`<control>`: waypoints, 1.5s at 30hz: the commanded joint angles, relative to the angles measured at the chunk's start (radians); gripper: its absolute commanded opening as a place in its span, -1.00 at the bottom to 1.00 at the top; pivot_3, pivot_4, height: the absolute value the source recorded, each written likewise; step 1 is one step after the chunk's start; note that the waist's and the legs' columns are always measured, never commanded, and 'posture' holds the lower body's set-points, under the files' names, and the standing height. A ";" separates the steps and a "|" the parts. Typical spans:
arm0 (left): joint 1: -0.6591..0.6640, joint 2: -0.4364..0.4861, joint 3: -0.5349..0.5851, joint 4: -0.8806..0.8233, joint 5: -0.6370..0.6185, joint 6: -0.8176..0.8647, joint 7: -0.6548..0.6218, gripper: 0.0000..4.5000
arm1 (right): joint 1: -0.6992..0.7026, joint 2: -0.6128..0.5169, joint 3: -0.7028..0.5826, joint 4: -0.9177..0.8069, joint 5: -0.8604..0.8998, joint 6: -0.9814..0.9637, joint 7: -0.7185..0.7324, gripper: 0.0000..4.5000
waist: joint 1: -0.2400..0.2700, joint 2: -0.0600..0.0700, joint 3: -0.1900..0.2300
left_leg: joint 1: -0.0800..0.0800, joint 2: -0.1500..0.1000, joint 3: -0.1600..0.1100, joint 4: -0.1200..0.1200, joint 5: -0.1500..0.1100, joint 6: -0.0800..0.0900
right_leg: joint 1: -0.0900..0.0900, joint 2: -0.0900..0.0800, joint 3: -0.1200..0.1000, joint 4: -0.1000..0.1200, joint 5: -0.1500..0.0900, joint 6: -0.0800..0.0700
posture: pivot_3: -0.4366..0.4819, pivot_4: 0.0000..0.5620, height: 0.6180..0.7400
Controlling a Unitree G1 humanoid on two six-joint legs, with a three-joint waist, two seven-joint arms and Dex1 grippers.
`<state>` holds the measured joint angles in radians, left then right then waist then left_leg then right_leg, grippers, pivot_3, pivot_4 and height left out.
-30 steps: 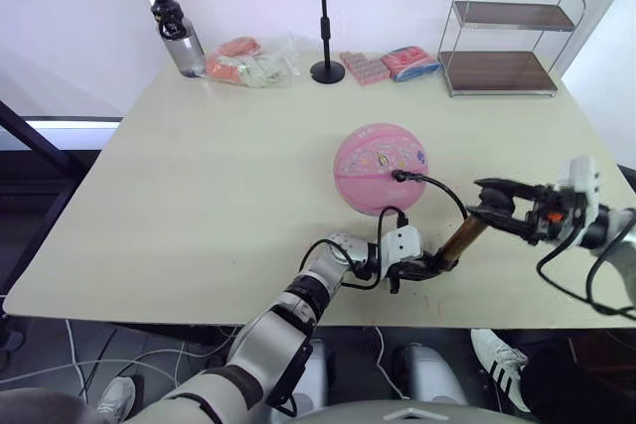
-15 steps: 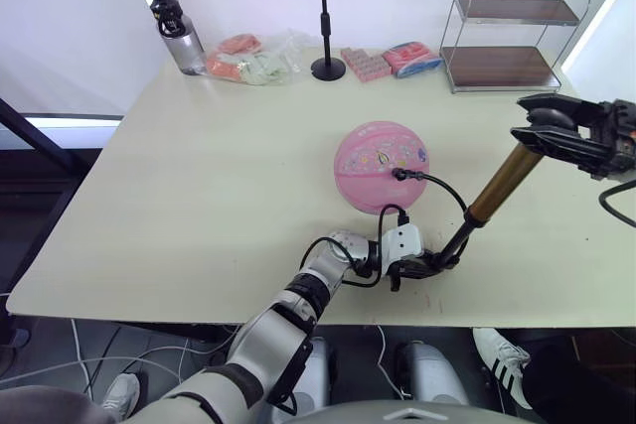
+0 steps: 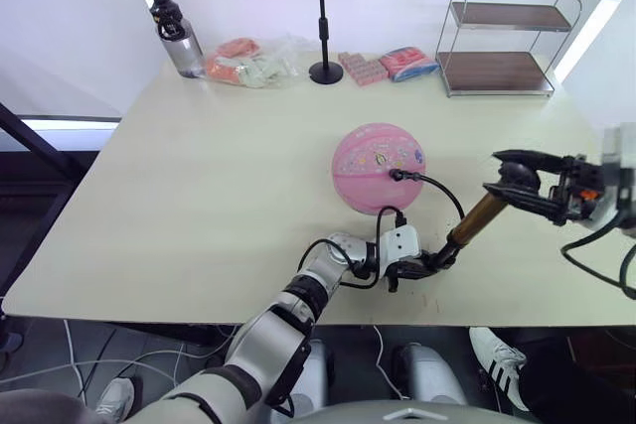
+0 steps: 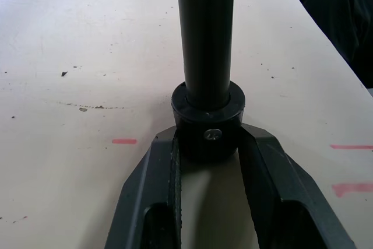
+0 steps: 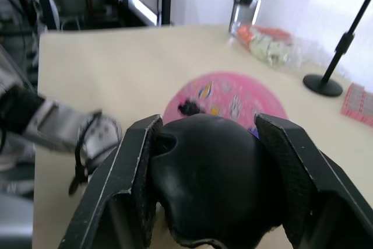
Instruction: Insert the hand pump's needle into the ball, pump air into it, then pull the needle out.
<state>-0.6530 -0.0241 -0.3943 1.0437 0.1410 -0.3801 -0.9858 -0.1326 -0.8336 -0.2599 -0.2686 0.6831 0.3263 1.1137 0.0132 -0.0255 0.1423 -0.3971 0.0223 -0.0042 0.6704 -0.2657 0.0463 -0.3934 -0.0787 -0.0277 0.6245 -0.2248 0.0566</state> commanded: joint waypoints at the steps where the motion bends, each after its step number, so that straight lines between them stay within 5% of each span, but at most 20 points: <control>1: 0.044 0.038 -0.021 0.067 0.048 0.051 0.000 -0.56 | 0.078 0.022 0.086 0.043 -0.100 -0.041 0.020 -0.09 | 0.000 -0.001 -0.001 | 0.000 0.000 0.000 0.000 0.000 0.000 | 0.000 0.000 0.000 0.000 0.001 -0.002 | -0.05 -0.47 1.00; 13: 0.041 0.041 -0.019 0.067 0.050 0.053 -0.003 -0.56 | 0.128 0.119 0.192 0.117 -0.208 -0.160 0.002 -0.09 | 0.000 -0.004 -0.006 | 0.000 0.000 -0.001 -0.001 0.000 0.000 | 0.000 0.000 0.000 0.000 0.001 -0.003 | -0.05 -0.47 1.00; 35: 0.028 0.037 -0.021 0.078 0.048 0.053 -0.004 -0.56 | -0.242 -0.135 -0.205 0.001 0.298 0.246 -0.025 -0.09 | 0.001 0.010 0.008 | -0.004 -0.001 0.000 0.000 0.000 0.000 | -0.002 -0.002 0.000 0.000 0.001 -0.003 | -0.05 -0.47 1.00; 45: 0.022 0.033 -0.021 0.081 0.047 0.053 0.000 -0.56 | -0.251 -0.148 -0.200 -0.006 0.275 0.284 -0.006 -0.10 | 0.002 0.011 0.010 | -0.006 -0.002 0.001 -0.001 0.000 0.000 | -0.003 -0.003 0.000 0.000 0.001 -0.003 | -0.05 -0.47 1.00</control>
<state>-0.6697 -0.0283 -0.3928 1.0409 0.1325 -0.3807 -0.9997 -0.3904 -0.9755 -0.3945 -0.2284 0.9552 0.6552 1.0869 0.0151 -0.0146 0.1525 -0.4027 0.0202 -0.0035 0.6699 -0.2657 0.0463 -0.3968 -0.0819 -0.0277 0.6243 -0.2237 0.0541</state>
